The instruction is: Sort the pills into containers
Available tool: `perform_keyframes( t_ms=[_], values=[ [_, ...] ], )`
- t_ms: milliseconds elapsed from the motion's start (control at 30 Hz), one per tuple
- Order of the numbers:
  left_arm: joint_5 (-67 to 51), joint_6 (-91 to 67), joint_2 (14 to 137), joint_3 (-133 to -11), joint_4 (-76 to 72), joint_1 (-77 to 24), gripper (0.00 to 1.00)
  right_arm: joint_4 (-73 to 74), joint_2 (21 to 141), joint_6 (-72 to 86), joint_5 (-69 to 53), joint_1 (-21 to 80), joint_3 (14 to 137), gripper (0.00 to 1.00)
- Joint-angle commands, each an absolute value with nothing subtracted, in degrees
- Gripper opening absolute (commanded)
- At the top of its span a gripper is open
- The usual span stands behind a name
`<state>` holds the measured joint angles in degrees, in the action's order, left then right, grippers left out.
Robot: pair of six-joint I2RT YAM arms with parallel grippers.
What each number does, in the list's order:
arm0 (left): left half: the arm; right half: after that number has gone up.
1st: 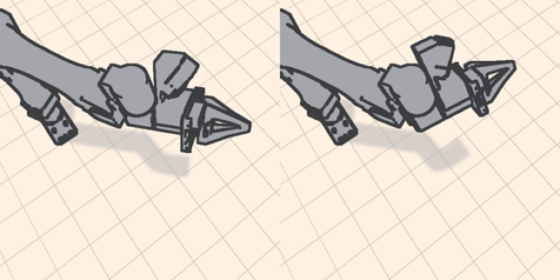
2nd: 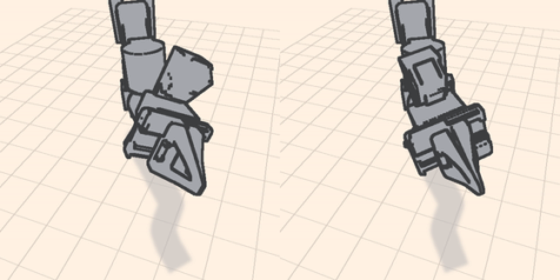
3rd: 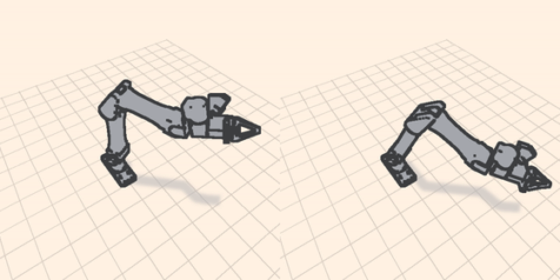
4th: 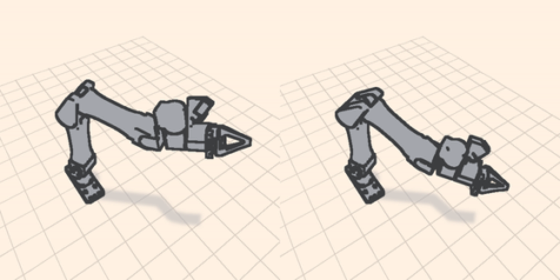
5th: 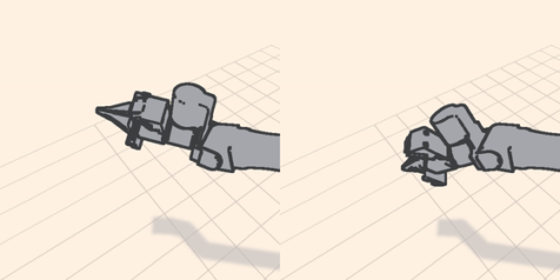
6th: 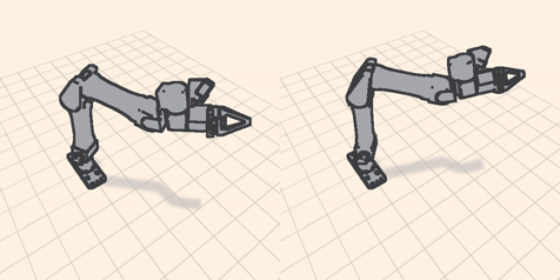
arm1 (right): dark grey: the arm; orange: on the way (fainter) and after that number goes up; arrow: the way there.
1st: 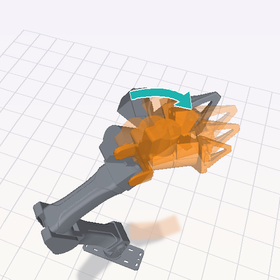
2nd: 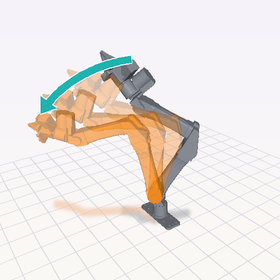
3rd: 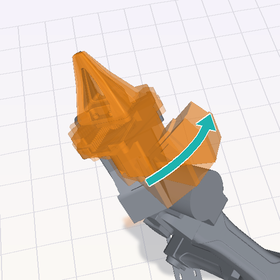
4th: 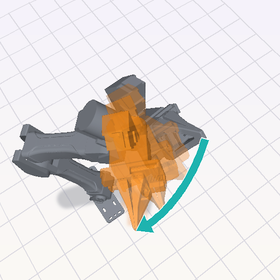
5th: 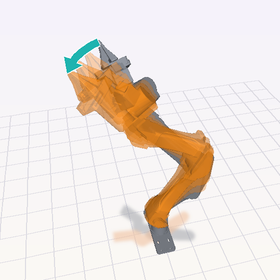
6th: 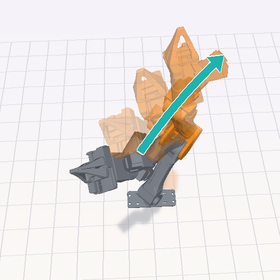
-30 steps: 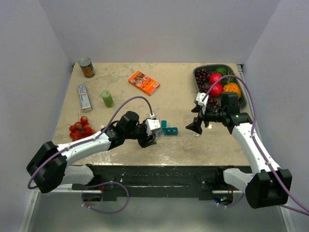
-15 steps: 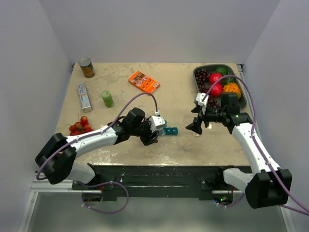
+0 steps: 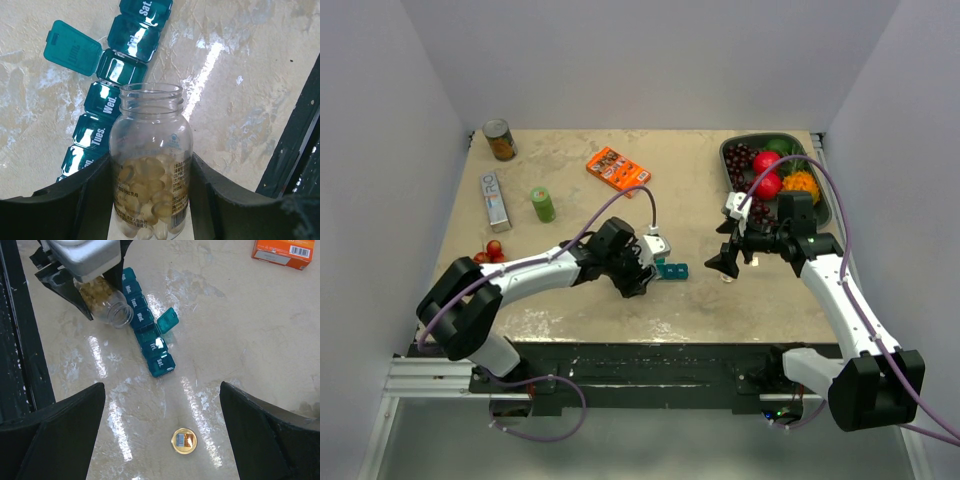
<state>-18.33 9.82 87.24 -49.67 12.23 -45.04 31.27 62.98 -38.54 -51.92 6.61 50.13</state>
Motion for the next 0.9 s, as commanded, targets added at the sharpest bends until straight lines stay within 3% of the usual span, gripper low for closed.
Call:
perform_keyframes(
  t_ms=[0,867],
  values=[
    [-16.5,7.6,89.5,-54.6,15.6,-45.3,0.0,31.0,62.5,-38.0,-51.7,6.2,51.6,0.99],
    [-14.9,6.9,95.9,-61.7,23.3,-45.2,0.0,31.0,62.5,-37.8,-51.4,6.2,51.6,0.99]
  ],
)
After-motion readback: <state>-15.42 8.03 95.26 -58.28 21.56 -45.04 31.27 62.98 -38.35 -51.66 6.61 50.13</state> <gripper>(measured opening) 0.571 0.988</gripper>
